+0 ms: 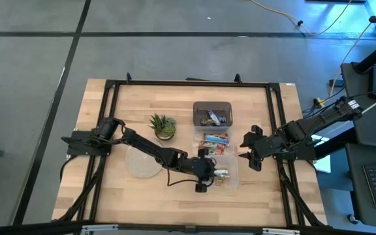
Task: Pick and place Granola Bars by type
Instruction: Put the yellow granola bar into the bottom transparent bin, then return to Home Position
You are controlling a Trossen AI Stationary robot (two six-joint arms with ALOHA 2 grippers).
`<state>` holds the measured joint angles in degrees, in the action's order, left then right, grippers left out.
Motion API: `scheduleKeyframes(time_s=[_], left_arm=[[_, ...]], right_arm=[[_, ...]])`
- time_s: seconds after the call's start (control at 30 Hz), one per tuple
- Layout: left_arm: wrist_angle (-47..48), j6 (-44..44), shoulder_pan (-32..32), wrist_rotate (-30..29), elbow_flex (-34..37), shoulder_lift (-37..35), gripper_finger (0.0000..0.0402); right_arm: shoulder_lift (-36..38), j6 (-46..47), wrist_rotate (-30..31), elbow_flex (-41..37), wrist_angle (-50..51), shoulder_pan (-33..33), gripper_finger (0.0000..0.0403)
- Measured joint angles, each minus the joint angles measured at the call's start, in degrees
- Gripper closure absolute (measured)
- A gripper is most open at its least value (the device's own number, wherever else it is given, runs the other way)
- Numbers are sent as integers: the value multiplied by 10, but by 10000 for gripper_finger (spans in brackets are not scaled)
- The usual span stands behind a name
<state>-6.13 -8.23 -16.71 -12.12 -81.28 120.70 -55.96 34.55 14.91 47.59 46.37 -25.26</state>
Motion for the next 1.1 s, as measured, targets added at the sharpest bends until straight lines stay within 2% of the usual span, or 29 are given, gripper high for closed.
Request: scheduleKeyframes(time_s=[0.33,0.47,0.6,0.67,0.83,1.1], left_arm=[[7,0,0,-43,0,-5,253],[74,6,4,-70,1,-60,238],[165,15,14,-126,6,-135,236],[193,16,22,-143,20,-176,237],[181,-7,43,-132,129,-299,240],[33,-32,45,-142,399,-535,238]], right_arm=[[0,14,1,1,-3,0,196],[14,-17,0,17,-2,0,196],[33,-51,-21,26,-3,0,196],[47,-49,-8,19,-5,0,196],[112,-27,12,-22,-39,0,196],[253,-72,10,-119,-164,6,196]])
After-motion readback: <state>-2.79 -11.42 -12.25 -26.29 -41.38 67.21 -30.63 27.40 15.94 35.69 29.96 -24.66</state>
